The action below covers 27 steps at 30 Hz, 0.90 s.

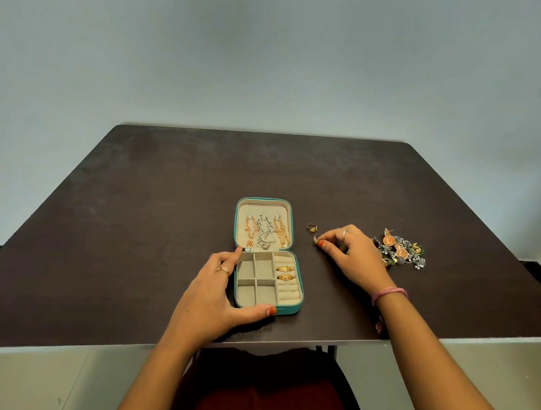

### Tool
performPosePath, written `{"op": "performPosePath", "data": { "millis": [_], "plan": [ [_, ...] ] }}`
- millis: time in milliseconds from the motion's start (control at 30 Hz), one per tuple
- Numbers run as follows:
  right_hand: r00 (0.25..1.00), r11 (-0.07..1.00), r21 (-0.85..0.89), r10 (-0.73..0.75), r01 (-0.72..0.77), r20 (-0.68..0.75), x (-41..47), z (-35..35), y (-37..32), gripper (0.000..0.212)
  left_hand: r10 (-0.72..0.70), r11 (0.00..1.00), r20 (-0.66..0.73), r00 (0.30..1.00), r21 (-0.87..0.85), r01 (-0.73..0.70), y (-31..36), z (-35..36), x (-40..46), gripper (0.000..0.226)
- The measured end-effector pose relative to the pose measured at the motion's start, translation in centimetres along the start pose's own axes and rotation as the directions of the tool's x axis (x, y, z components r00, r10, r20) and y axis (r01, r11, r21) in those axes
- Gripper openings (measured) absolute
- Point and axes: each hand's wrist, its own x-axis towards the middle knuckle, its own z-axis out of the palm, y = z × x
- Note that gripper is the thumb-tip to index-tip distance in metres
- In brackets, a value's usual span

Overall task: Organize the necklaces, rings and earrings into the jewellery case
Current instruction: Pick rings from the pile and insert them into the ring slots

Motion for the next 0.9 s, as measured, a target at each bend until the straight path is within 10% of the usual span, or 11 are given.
{"op": "performPosePath", "data": {
  "millis": [133,400,900],
  "plan": [
    [0.991,1.000,0.002,0.021,-0.022,0.130,0.0,-0.3,-1.1,0.013,0.005,1.000,-0.002,1.000,0.000,-0.005,0.0,0.0,-0.1,0.116],
    [0.799,0.760,0.553,-0.074,-0.342,0.596,-1.8,-3.4,-4.1,0.011,0.007,1.000,-0.005,1.000,0.012,-0.007,-0.1,0.0,0.0,0.116],
    [0.652,0.907,0.286,-0.017,-0.309,0.758,-1.3,-2.7,-5.8,0.012,0.020,1.000,-0.017,1.000,0.018,-0.020,-0.3,0.1,0.1,0.115]
  ]
}}
